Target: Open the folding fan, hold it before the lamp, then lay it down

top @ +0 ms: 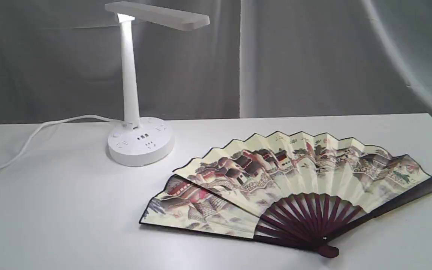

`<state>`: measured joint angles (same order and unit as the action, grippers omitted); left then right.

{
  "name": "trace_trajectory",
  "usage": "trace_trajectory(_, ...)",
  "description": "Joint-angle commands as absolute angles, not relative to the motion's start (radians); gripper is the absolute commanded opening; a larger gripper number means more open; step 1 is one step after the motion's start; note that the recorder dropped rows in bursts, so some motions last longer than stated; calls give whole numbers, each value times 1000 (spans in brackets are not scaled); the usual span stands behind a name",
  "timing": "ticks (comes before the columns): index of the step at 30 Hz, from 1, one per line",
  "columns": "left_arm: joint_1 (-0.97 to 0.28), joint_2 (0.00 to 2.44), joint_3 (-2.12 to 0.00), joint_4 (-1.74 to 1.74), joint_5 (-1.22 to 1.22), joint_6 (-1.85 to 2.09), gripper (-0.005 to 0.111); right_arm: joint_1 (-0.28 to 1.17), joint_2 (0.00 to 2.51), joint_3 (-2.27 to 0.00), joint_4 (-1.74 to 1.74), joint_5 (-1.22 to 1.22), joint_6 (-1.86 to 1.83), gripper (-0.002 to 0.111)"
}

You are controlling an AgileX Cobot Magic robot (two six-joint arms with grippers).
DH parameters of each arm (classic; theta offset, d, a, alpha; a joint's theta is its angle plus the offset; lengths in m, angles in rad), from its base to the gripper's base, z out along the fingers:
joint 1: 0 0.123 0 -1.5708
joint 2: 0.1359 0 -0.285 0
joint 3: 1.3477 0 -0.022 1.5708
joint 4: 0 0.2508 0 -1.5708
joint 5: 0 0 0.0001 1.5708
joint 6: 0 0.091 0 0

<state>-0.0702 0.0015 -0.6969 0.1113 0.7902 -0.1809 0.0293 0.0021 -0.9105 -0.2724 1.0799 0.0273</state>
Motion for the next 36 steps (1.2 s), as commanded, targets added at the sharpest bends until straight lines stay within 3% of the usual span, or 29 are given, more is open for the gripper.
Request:
trace_trajectory(1, -68, 0, -608, 111, 694, -180, 0, 32, 0, -840, -236, 1006, 30, 0)
trace_trajectory(9, -68, 0, -407, 176, 529, -175, 0, 32, 0, -600, -103, 832, 30, 0)
trace_trajectory(22, -68, 0, -181, 156, 165, -184, 0, 32, 0, -217, -83, 266, 27, 0)
trace_trajectory(32, -68, 0, 0, 140, 21, -190, 0, 32, 0, -30, -31, 174, 33, 0)
trace_trajectory(36, -68, 0, 0, 136, 96, -187, 0, 32, 0, 0, 15, 207, 33, 0)
